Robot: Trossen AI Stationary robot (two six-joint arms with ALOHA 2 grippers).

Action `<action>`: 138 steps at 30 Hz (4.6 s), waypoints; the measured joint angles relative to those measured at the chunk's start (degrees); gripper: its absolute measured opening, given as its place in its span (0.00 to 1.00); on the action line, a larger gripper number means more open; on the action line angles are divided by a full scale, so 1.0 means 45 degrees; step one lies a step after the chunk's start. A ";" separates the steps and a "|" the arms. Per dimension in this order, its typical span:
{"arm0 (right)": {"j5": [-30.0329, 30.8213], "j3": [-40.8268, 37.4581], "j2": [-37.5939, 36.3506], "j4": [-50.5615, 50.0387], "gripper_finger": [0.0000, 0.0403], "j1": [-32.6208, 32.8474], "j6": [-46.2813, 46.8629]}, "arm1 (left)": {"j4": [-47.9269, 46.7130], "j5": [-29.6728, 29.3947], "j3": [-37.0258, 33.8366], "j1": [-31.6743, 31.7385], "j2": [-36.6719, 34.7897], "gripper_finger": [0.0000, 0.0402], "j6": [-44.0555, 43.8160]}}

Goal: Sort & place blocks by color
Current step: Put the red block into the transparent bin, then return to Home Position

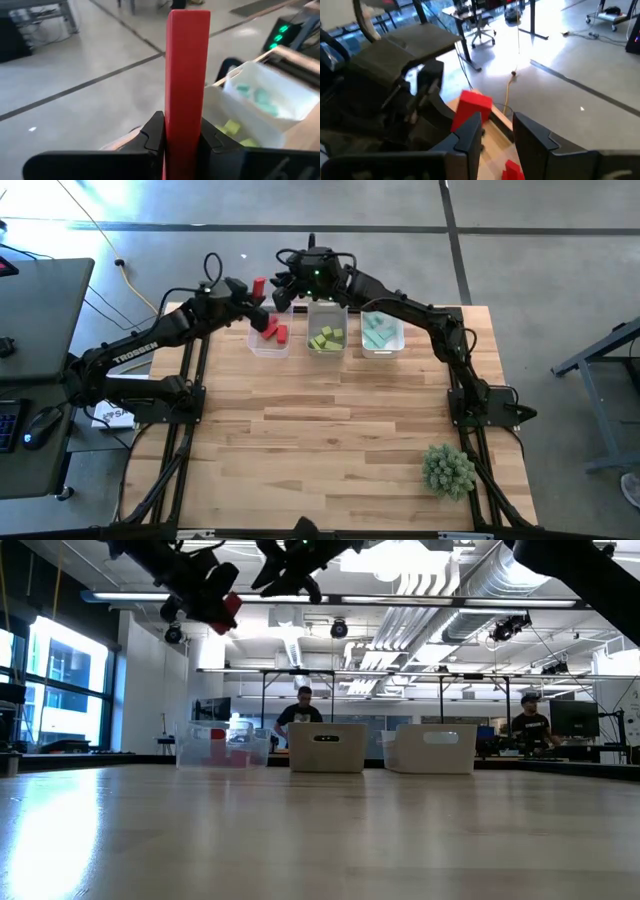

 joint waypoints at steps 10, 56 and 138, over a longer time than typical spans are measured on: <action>-0.0072 0.0000 -0.0946 -0.2386 0.25 -0.0613 -0.1498 | -0.1310 -0.0510 0.0000 0.0103 0.1645 0.08 -0.0608; -0.0686 0.0005 -0.1754 -0.6134 0.24 -0.0602 -0.1357 | -0.1115 0.6103 0.0511 0.1420 0.5551 0.38 -0.2277; -0.0627 0.0005 -0.1786 -0.5435 0.24 0.4538 0.3822 | 0.3950 0.5527 -1.1198 -0.6703 -1.3218 0.37 -0.2863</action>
